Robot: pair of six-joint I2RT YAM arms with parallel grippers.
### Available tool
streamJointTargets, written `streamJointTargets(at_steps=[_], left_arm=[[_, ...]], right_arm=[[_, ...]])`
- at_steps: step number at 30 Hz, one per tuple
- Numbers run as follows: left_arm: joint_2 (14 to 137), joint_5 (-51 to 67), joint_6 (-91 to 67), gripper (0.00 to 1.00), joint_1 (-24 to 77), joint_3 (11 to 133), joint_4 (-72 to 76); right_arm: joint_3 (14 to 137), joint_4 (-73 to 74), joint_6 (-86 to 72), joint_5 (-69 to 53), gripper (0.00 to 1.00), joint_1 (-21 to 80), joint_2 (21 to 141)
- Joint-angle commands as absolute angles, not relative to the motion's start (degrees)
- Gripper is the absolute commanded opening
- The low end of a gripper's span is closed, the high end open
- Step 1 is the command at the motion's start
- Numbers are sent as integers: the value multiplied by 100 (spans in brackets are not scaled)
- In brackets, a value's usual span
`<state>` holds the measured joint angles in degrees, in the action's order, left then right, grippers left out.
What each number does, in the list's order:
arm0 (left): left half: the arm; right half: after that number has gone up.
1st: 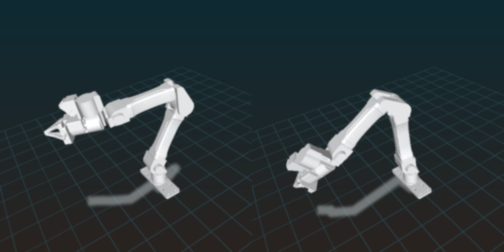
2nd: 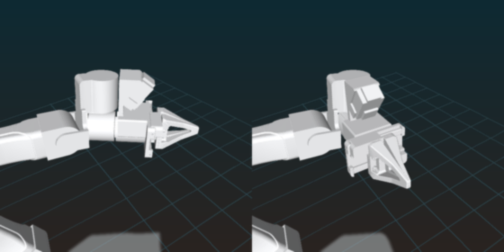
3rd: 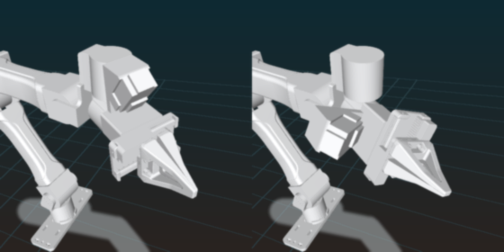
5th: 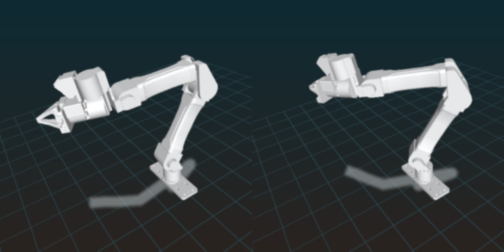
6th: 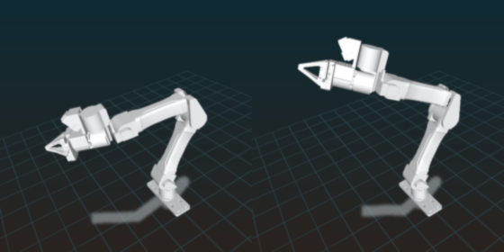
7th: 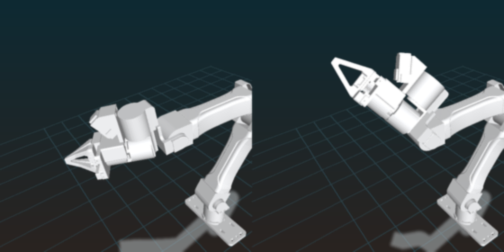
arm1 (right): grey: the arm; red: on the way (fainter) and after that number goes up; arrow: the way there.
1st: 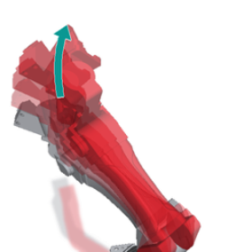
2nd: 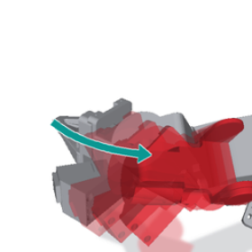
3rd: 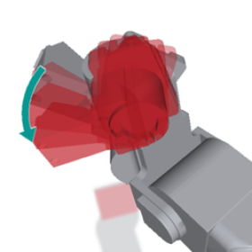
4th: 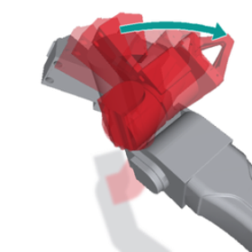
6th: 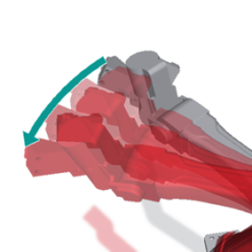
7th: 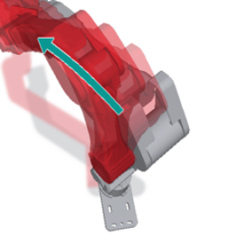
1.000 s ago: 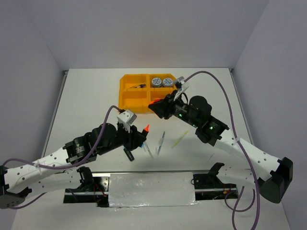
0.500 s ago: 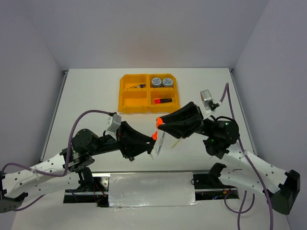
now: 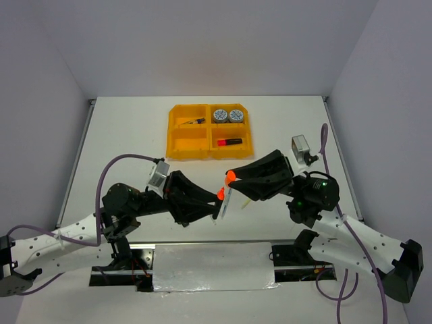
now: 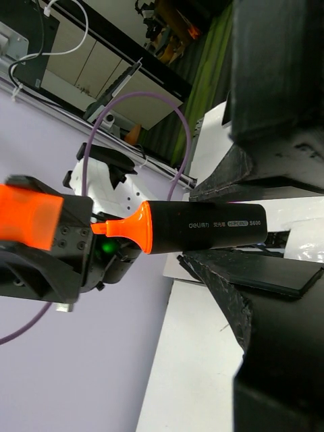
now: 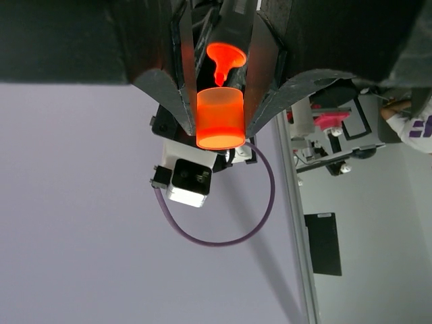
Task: Sort the stationery into containers
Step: Close the pen cap on the pen.
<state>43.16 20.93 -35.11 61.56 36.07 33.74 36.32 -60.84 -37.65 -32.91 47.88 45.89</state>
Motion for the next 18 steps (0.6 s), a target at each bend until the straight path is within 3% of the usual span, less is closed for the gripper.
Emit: streamJointTargets(at_steps=[1, 18], left_arm=[[4227, 2224, -3516, 0, 6179, 3630, 3946], [4140, 2013, -3129, 0, 6179, 3973, 3243]], right_arm=[[3533, -6434, -3753, -3103, 0, 4843, 4474], [3463, -6311, -3797, -2918, 0, 5062, 4605]])
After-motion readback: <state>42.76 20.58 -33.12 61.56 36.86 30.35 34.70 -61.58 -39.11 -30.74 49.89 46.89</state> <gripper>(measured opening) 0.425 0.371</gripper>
